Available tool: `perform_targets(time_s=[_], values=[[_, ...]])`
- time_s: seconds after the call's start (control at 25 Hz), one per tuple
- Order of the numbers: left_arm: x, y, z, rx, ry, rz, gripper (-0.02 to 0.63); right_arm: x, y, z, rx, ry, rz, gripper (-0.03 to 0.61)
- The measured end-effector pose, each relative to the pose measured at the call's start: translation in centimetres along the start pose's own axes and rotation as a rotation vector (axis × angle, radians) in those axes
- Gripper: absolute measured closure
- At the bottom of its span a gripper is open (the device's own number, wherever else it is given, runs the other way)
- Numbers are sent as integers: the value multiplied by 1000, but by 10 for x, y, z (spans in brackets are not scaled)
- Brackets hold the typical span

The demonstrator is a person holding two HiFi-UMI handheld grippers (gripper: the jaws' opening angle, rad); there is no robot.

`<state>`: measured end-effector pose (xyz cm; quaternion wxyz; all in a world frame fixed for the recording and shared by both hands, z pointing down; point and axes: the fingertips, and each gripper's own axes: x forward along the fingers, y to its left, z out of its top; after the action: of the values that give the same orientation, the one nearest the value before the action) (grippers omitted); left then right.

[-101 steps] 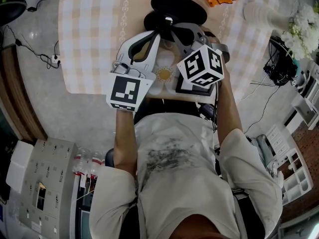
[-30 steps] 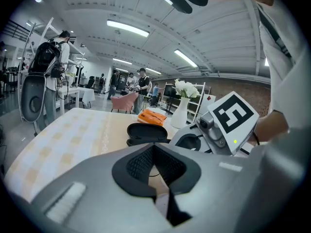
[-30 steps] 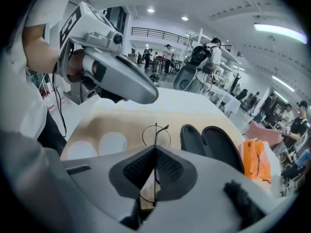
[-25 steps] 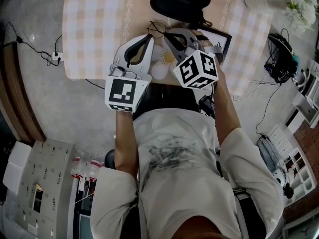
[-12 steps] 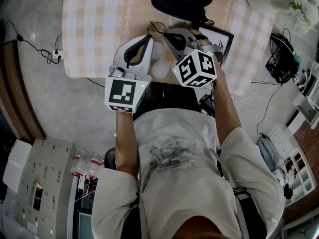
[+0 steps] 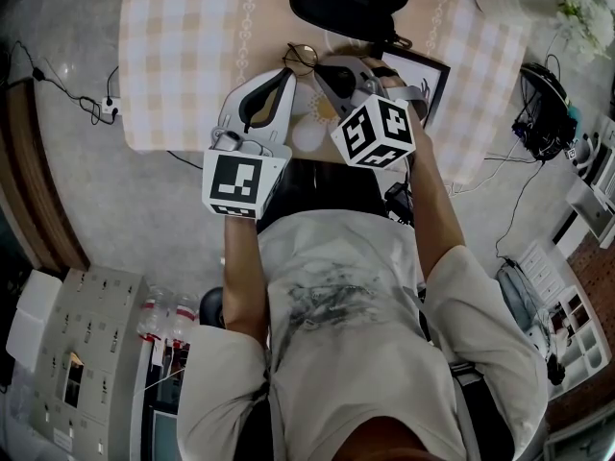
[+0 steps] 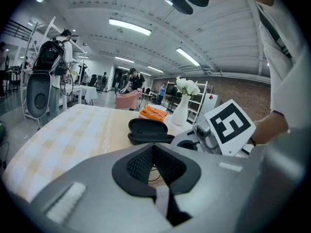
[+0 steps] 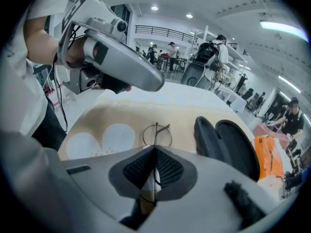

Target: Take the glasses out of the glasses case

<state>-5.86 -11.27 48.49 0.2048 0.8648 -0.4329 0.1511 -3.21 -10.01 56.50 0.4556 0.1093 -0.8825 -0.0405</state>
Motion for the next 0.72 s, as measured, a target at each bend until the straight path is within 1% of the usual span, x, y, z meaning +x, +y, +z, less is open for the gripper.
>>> perform_targets(time_s=[0.56, 0.72], values=[[1, -2, 1, 6, 2, -3, 606, 0, -1, -1, 9, -1, 0, 557], [1, -1, 1, 8, 3, -4, 606, 0, -3, -1, 11, 2, 0, 533]])
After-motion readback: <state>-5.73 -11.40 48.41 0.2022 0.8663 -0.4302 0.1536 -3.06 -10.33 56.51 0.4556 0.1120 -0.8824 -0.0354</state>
